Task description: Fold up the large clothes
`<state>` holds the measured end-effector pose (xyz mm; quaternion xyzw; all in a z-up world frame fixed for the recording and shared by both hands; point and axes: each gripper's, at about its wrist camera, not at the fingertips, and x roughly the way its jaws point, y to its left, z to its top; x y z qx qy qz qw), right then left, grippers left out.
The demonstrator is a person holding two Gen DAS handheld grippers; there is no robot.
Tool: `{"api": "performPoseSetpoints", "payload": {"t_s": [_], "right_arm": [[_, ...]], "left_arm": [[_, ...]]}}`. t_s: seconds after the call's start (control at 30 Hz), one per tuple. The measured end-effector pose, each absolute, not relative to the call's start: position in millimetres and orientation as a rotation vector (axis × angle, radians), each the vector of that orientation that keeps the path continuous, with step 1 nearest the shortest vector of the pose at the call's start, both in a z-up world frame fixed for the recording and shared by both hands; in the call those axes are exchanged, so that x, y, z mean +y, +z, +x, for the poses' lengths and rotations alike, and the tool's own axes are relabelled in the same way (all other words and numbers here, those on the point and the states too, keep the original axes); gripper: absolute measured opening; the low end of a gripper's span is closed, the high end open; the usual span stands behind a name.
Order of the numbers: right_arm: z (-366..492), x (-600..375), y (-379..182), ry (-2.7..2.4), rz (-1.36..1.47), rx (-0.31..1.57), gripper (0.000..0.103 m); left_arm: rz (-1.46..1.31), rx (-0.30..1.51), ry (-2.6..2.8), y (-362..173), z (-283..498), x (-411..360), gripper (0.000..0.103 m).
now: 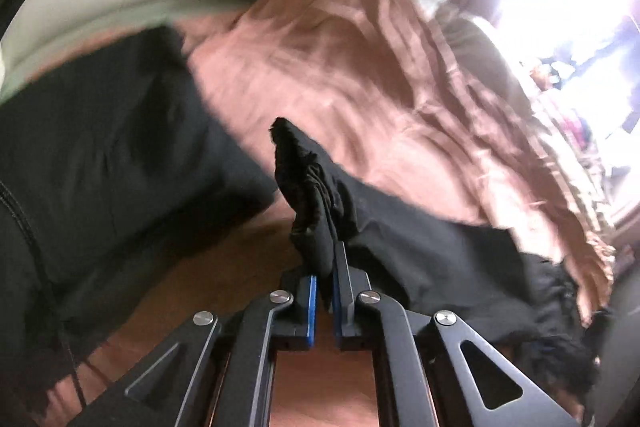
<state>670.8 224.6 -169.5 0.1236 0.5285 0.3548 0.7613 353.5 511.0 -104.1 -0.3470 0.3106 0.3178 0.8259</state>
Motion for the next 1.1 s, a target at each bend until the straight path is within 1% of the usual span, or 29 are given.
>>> {"api": "performPoseSetpoints", "payload": {"t_s": [0.17, 0.3, 0.33, 0.37, 0.4, 0.43, 0.47, 0.63, 0.93, 1.1], "right_arm": [[671.1, 204.0, -138.6, 0.75, 0.286, 1.125, 0.015], [659.6, 181.1, -120.0, 0.765, 0.331, 1.1, 0.016], [654.9, 175.9, -116.7, 0.756, 0.329, 1.088, 0.02], [651.1, 167.4, -112.6, 0.748, 0.328, 1.074, 0.031], [647.2, 159.8, -108.2, 0.749, 0.325, 1.054, 0.038], [643.2, 153.1, -105.0, 0.754, 0.329, 1.039, 0.055], [638.7, 147.7, -103.2, 0.752, 0.335, 1.024, 0.061], [611.8, 94.0, -90.9, 0.735, 0.396, 0.966, 0.061], [570.6, 6.1, -83.9, 0.632, 0.471, 0.896, 0.061], [565.1, -32.7, -80.0, 0.571, 0.55, 0.864, 0.061]], "left_arm": [[-0.627, 0.558, 0.585, -26.4, 366.9, 486.1, 0.005], [-0.558, 0.511, 0.514, 22.1, 386.3, 459.6, 0.005], [-0.54, 0.501, 0.493, 35.3, 392.8, 450.2, 0.005], [-0.52, 0.492, 0.478, 46.8, 398.4, 441.2, 0.005], [-0.504, 0.485, 0.463, 56.1, 403.1, 434.1, 0.005], [-0.49, 0.477, 0.447, 63.9, 409.3, 426.5, 0.005], [-0.476, 0.469, 0.427, 73.5, 414.7, 418.5, 0.005], [-0.412, 0.441, 0.337, 116.3, 444.8, 374.6, 0.005], [-0.321, 0.445, 0.194, 153.7, 503.2, 292.7, 0.005], [-0.283, 0.449, 0.111, 165.4, 530.7, 249.0, 0.005]]}}
